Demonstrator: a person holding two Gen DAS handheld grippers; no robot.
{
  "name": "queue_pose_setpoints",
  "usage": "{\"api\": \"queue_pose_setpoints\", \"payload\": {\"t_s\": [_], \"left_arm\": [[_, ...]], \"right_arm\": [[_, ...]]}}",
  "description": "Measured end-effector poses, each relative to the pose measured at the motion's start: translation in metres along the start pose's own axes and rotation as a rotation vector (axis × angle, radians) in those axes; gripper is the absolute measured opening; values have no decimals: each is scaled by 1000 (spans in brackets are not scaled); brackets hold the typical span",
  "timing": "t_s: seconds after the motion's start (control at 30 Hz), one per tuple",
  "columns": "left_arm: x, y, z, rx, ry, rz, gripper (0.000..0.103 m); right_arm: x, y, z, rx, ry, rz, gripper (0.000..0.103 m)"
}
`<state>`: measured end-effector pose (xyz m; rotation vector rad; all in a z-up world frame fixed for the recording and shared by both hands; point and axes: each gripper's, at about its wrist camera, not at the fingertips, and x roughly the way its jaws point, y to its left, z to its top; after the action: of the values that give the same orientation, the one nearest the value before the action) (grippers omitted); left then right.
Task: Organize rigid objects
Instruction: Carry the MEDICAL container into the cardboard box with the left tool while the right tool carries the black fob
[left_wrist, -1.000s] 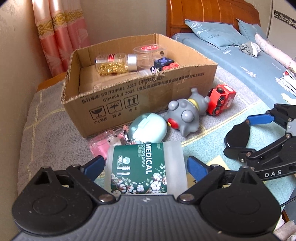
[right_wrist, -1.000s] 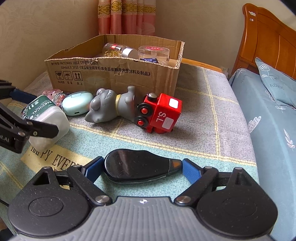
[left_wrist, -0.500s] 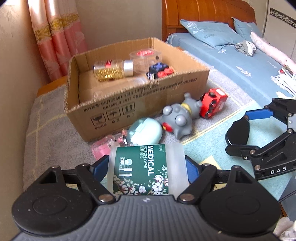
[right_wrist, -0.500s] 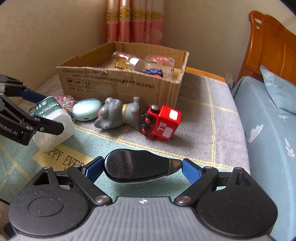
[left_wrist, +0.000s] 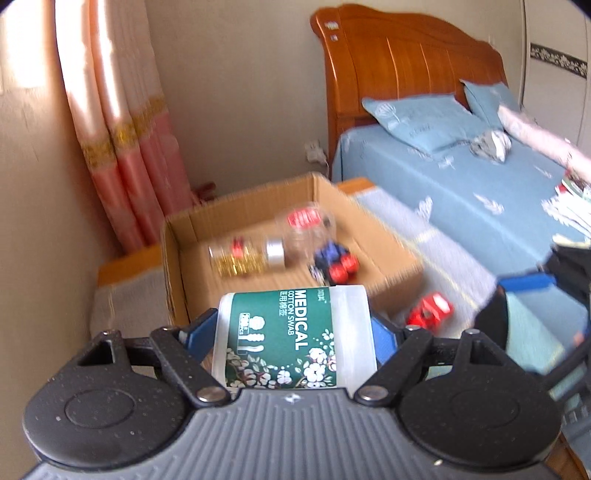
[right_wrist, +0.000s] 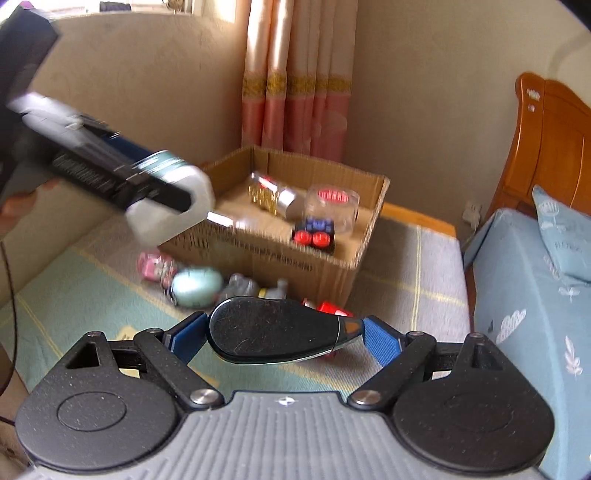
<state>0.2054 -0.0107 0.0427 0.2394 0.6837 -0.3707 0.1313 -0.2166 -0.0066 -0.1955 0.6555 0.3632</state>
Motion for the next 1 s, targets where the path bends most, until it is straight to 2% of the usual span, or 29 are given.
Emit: {"api": "queue_pose_setpoints", "payload": {"t_s": [0.23, 0.43, 0.53, 0.73, 1.0], "left_arm": [[34, 17, 41, 17, -1, 57, 82], [66, 35, 50, -24, 8, 116, 83], [82, 43, 45, -44, 29, 150, 94], [76, 46, 21, -77, 61, 115, 94], [36, 51, -11, -160, 44, 134, 95]], "right_arm": [[-3, -1, 15, -7, -38, -6, 93], [1, -1, 24, -11, -37, -16, 93], [5, 0, 28, -21, -36, -23, 93], [9, 4, 37, -44, -39, -29, 93], [26, -1, 57, -36, -38, -19, 93]]}}
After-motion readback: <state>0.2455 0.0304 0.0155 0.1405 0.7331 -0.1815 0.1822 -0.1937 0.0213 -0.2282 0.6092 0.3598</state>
